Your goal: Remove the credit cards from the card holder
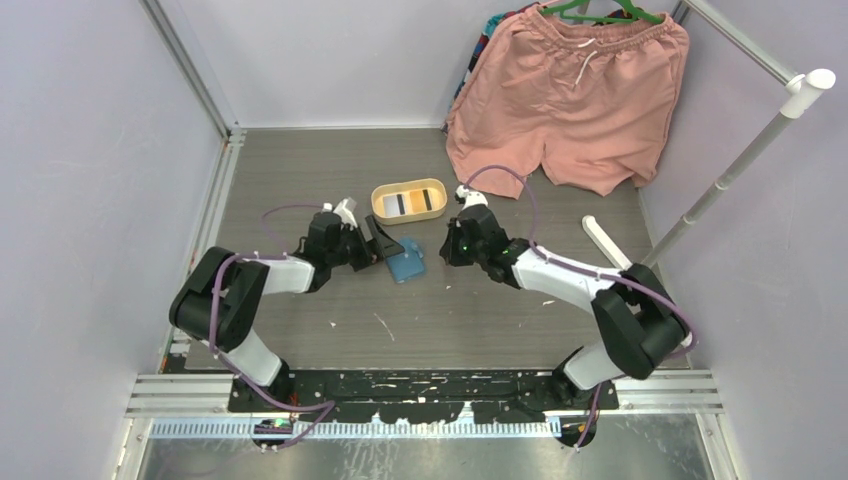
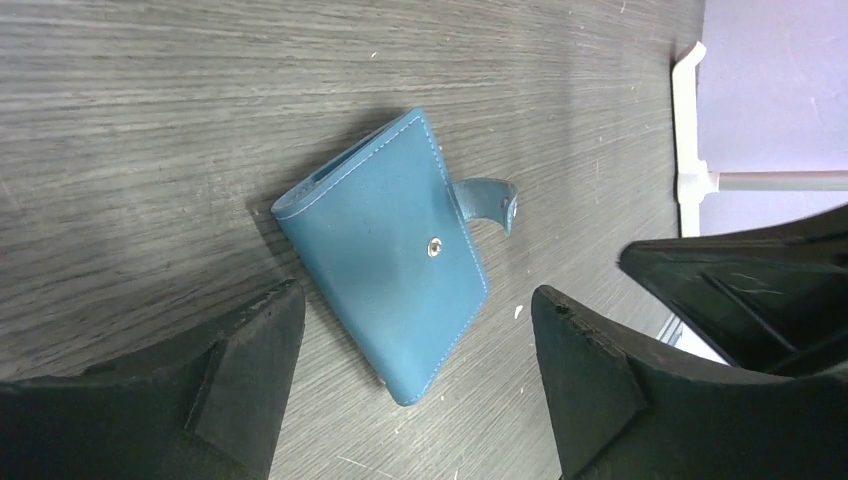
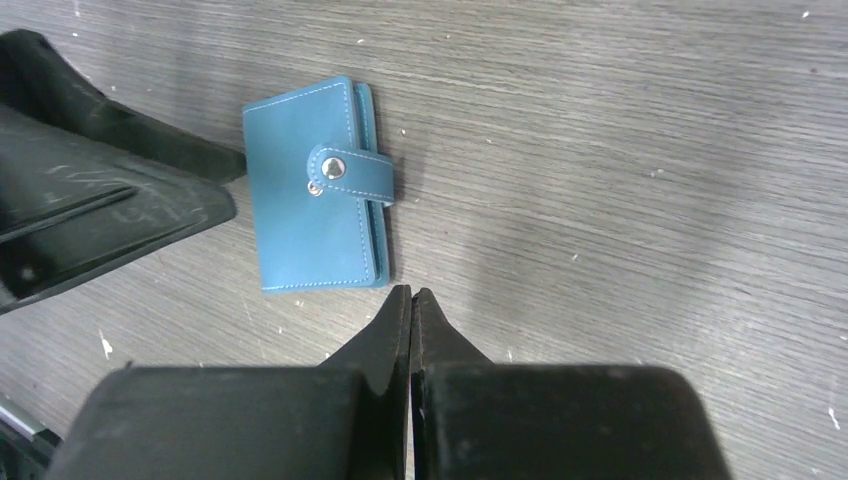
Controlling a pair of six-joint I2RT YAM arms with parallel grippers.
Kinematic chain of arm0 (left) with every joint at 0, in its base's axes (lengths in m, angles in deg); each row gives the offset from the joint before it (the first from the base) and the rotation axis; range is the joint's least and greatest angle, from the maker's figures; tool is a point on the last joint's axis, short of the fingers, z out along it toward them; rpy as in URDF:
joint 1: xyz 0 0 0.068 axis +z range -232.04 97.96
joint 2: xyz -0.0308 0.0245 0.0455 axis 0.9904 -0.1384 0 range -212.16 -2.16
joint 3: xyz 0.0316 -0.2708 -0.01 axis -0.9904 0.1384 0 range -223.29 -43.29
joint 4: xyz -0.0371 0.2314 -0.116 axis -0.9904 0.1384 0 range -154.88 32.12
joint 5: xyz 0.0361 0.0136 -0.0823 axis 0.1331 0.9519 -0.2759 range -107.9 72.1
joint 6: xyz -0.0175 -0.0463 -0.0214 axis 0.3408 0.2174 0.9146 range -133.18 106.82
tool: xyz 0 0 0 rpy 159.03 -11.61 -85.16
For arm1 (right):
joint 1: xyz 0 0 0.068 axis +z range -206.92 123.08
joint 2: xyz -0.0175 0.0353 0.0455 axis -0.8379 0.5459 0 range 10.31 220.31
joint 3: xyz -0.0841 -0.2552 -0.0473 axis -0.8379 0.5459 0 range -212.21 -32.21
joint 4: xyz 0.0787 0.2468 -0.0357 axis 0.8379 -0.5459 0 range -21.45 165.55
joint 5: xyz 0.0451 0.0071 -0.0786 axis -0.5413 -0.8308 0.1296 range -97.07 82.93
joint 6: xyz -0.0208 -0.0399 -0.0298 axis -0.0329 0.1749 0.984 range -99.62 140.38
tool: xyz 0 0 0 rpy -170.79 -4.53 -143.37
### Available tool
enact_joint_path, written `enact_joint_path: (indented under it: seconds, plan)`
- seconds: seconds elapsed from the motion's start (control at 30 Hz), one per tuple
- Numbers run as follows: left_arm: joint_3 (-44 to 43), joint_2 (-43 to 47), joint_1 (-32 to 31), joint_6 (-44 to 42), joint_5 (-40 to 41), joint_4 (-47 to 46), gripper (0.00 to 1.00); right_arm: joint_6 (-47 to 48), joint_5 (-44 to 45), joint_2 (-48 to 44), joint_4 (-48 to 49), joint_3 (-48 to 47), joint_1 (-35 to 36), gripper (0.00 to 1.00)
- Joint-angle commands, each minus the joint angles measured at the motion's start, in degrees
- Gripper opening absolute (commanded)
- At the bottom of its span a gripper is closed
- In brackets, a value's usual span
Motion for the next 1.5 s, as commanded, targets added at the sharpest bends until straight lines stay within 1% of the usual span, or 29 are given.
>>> enact_joint_path:
  seconds: [0.0, 0.03, 0.07, 0.1, 0.17, 0.2, 0.27, 0.37, 0.47, 0.57, 0.67, 0.83, 0.9, 0.93, 0.97, 1.03, 1.07, 1.17, 1.3, 1.47]
  plan:
    - [-0.09, -0.34, -0.91, 0.77, 0.52, -5.0, 0.84, 2.02, -0.14, -5.86, -0.36, 0.86, -0.22, 0.01]
    - [-0.41, -0.35, -1.16, 0.61, 1.08, -4.38, 0.84, 2.3, -0.36, -5.65, -0.36, 0.63, -0.2, 0.01]
    - [-0.5, -0.35, -1.34, 0.44, 1.67, -3.71, 0.84, 2.82, -0.57, -5.16, -0.36, 0.25, -0.26, 0.07]
    - [-0.83, -0.24, -1.52, 0.26, 2.65, -2.68, 0.84, 3.61, -0.75, -3.63, -0.36, -0.34, -0.28, 0.21]
    - [-1.61, -0.25, -1.88, -0.39, 4.02, -0.01, 0.84, 4.5, -1.21, -1.0, -0.01, -1.5, -0.22, 0.57]
    - [-2.02, -0.14, -1.98, -0.82, 4.99, 1.92, 0.83, 4.34, -1.25, -0.02, 1.55, -1.91, -0.21, 0.66]
    - [-2.63, 0.49, -2.07, -1.46, 7.14, 5.71, 0.82, 4.02, -0.86, 1.94, 2.67, -3.35, 0.31, 0.71]
    - [-3.24, 2.09, -2.08, -2.66, 10.91, 11.67, 0.78, 5.43, 2.25, 5.71, 2.4, -6.64, 1.72, 0.71]
    - [-3.57, 3.42, -2.06, -3.52, 14.06, 15.9, 0.77, 7.05, 3.34, 9.22, 4.37, -8.41, 2.9, 0.71]
    - [-3.96, 4.48, -2.13, -3.73, 16.8, 19.51, 0.77, 7.72, 2.96, 11.24, 7.34, -8.54, 3.77, 0.71]
    - [-4.14, 4.72, -2.11, -3.84, 17.39, 20.51, 0.77, 8.14, 3.31, 12.93, 8.73, -8.82, 4.34, 0.7]
    - [-4.67, 3.34, -2.08, -3.69, 16.63, 20.93, 0.75, 8.01, 5.08, 16.48, 9.94, -10.1, 4.45, 0.65]
    - [-4.85, 3.01, -2.08, -3.74, 16.36, 21.15, 0.75, 7.8, 5.76, 17.81, 10.74, -10.56, 4.44, 0.61]
    - [-4.91, 2.99, -2.08, -3.71, 16.35, 21.32, 0.75, 7.51, 6.01, 18.37, 11.13, -10.76, 4.46, 0.58]
    - [-4.95, 3.05, -2.08, -3.82, 16.31, 21.5, 0.75, 7.13, 6.28, 18.86, 11.77, -10.82, 4.41, 0.52]
    - [-4.96, 3.17, -2.08, -4.08, 16.25, 21.73, 0.75, 6.07, 7.36, 19.52, 13.24, -10.56, 4.39, 0.35]
    - [-5.02, 3.17, -2.08, -4.17, 16.08, 21.75, 0.74, 5.68, 7.74, 19.66, 14.07, -10.28, 4.37, 0.3]
    - [-5.26, 2.88, -2.06, -4.11, 15.51, 21.83, 0.74, 5.21, 8.17, 19.87, 16.11, -9.42, 4.43, 0.21]
    - [-5.31, 2.56, -2.08, -4.1, 15.2, 21.75, 0.73, 5.32, 7.9, 19.08, 17.99, -8.57, 4.41, 0.01]
    - [-5.55, 1.91, -2.08, -4.06, 14.67, 21.51, 0.73, 5.24, 8.48, 16.43, 18.6, -6.43, 4.45, 0.01]
